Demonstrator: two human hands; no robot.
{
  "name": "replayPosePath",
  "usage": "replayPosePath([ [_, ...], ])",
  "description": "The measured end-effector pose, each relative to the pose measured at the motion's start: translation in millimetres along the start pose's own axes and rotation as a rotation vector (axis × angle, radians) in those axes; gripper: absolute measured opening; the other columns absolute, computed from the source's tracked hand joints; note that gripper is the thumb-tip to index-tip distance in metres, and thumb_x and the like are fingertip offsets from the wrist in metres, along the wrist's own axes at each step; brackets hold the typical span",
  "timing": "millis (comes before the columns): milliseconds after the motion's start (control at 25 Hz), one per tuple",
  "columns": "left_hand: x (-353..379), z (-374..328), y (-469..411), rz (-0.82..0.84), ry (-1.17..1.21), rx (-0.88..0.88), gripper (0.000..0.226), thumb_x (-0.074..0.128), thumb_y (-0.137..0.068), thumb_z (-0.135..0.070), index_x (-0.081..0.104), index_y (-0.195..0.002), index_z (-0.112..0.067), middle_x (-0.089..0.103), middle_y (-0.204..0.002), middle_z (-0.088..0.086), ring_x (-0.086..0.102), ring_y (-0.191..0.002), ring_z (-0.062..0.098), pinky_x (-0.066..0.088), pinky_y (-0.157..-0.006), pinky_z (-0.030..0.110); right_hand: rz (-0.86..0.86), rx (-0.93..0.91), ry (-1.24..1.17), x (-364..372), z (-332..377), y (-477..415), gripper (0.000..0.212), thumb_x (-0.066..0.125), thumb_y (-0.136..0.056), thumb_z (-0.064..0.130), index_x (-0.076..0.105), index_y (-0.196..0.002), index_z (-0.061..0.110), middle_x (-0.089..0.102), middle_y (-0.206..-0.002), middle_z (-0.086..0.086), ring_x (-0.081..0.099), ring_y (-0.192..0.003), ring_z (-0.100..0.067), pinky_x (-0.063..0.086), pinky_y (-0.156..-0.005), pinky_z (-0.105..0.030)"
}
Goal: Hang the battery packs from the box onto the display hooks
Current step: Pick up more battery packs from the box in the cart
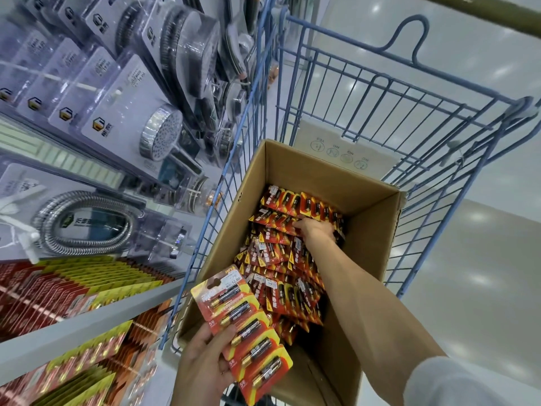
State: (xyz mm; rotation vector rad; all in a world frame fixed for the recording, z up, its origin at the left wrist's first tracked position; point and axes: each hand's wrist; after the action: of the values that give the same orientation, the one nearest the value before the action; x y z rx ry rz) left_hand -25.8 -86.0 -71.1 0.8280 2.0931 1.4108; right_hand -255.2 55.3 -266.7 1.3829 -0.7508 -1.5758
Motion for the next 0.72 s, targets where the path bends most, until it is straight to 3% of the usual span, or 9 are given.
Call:
replayPosePath([
  [80, -1, 0, 1, 0.007, -0.004, 0.009, 0.023, 0.067, -0.093, 0.002, 0.073, -0.11, -0.012, 0.079, -0.087, 0.017, 0.074, -0.082, 0.036, 0.061, -0.061, 0.042, 0.053, 0.015, -0.189, -6, -4, -8, 0.091, 0.092, -0.067, 0.009, 0.043, -0.143, 0.011, 0.063, -0.123, -0.014, 0.065, -0.112, -0.03, 0.055, -0.099, -0.045],
  [160, -4, -1, 1, 0.025, -0.004, 0.016, 0.022, 0.067, -0.093, 0.001, 0.074, -0.108, -0.012, 0.08, -0.087, 0.016, 0.073, -0.085, 0.037, 0.06, -0.066, 0.043, 0.088, 0.027, -0.277, -13, -9, -1, 0.073, 0.083, -0.068, -0.007, 0.05, -0.132, 0.008, 0.066, -0.106, -0.012, 0.069, -0.096, -0.026, 0.059, -0.086, -0.038],
  [280, -11, -4, 4, 0.069, -0.013, 0.036, 0.022, 0.066, -0.094, 0.0, 0.074, -0.11, -0.011, 0.08, -0.091, 0.017, 0.073, -0.086, 0.036, 0.059, -0.068, 0.042, 0.14, 0.032, -0.38, -25, -17, 30, 0.059, 0.07, -0.068, -0.014, 0.054, -0.121, 0.006, 0.065, -0.109, -0.01, 0.068, -0.091, -0.022, 0.054, -0.065, -0.031],
  [360, -19, -5, 7, 0.091, -0.023, 0.051, 0.022, 0.066, -0.094, -0.001, 0.074, -0.111, -0.012, 0.08, -0.093, 0.018, 0.073, -0.086, 0.036, 0.06, -0.067, 0.042, 0.268, 0.063, -0.424, -32, -28, 50, 0.056, 0.067, -0.067, -0.013, 0.063, -0.12, 0.005, 0.068, -0.109, -0.008, 0.068, -0.093, -0.02, 0.056, -0.069, -0.033],
  [480, -33, -7, 11, 0.101, -0.029, 0.057, 0.021, 0.066, -0.094, -0.001, 0.074, -0.11, -0.013, 0.08, -0.092, 0.017, 0.073, -0.088, 0.038, 0.059, -0.071, 0.044, 0.413, 0.177, -0.524, -43, -50, 73, 0.036, 0.07, -0.081, -0.012, 0.062, -0.111, 0.005, 0.068, -0.108, -0.013, 0.069, -0.095, -0.028, 0.059, -0.086, -0.041],
  [600, -46, -8, 14, 0.102, -0.041, 0.062, 0.021, 0.067, -0.094, -0.001, 0.075, -0.109, -0.012, 0.079, -0.088, 0.017, 0.071, -0.09, 0.04, 0.058, -0.074, 0.048, 0.444, 0.19, -0.683, -47, -68, 78, 0.047, 0.075, -0.087, 0.0, 0.056, -0.129, 0.005, 0.065, -0.122, -0.017, 0.068, -0.109, -0.034, 0.06, -0.092, -0.046],
  [720, -58, -8, 16, 0.12, -0.06, 0.076, 0.02, 0.067, -0.094, -0.001, 0.075, -0.109, -0.01, 0.079, -0.092, 0.02, 0.072, -0.09, 0.04, 0.059, -0.076, 0.047, 0.446, 0.089, -0.767, -49, -83, 84, 0.053, 0.076, -0.091, 0.016, 0.051, -0.137, 0.01, 0.063, -0.13, -0.015, 0.065, -0.116, -0.032, 0.061, -0.089, -0.043],
])
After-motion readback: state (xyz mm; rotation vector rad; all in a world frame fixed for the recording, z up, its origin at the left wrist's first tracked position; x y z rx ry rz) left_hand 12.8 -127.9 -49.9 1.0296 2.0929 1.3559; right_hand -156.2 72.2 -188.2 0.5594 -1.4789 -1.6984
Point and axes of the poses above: each hand's wrist, its own y-axis away from the middle knuckle, its own x-axis out of the palm, z = x × y
